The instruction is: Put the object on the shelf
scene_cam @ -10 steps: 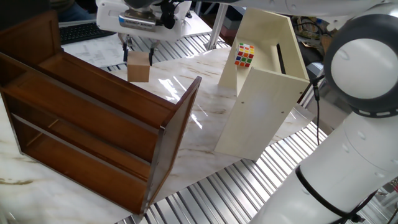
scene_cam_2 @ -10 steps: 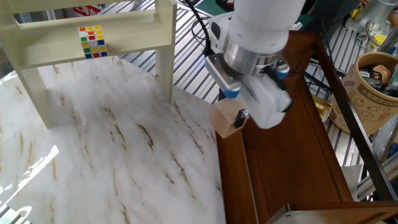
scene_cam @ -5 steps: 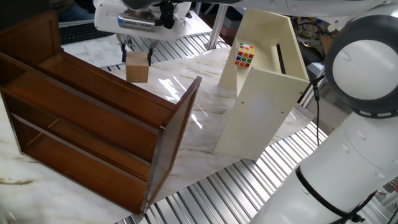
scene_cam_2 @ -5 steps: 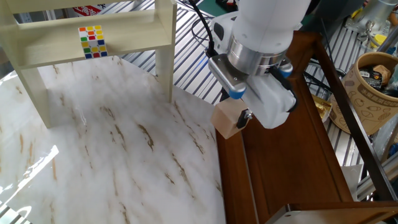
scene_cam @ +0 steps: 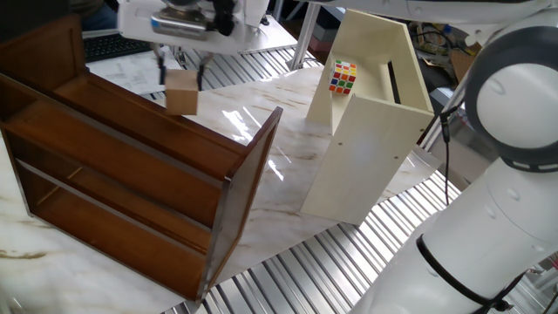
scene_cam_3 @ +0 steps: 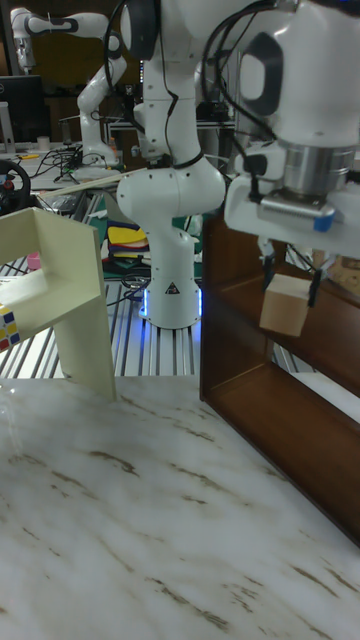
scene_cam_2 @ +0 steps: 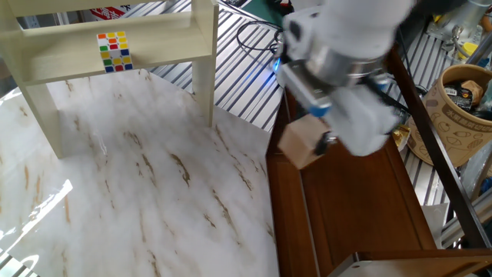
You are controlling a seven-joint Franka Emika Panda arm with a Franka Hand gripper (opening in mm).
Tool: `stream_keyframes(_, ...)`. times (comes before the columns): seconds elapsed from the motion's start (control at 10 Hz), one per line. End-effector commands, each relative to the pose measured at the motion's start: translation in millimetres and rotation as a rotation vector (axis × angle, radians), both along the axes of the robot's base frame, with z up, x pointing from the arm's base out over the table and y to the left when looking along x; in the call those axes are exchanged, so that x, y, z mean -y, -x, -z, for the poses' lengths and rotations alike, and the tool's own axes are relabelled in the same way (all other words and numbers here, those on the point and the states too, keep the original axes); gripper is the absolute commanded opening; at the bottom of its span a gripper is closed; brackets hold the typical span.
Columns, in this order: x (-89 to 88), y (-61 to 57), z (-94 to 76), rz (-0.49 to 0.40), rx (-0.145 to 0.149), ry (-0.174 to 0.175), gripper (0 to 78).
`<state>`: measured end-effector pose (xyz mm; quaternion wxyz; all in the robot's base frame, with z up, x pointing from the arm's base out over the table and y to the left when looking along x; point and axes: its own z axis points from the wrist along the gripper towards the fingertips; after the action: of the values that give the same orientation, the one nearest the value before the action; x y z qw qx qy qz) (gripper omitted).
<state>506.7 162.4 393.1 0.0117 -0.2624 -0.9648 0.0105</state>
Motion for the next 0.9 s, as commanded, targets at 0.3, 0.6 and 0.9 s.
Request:
stream_keyframes(0.3,-50.7,24.7,-16.9,0.099,0.012,-0.009,1.4)
stream_keyframes(0.6,-57.4,30.4,1.3,0.144,0.026,-0.024,1.4)
stream_keyframes(0.9,-60.6,30.1,15.8,0.259,0.016,-0.055,1.4)
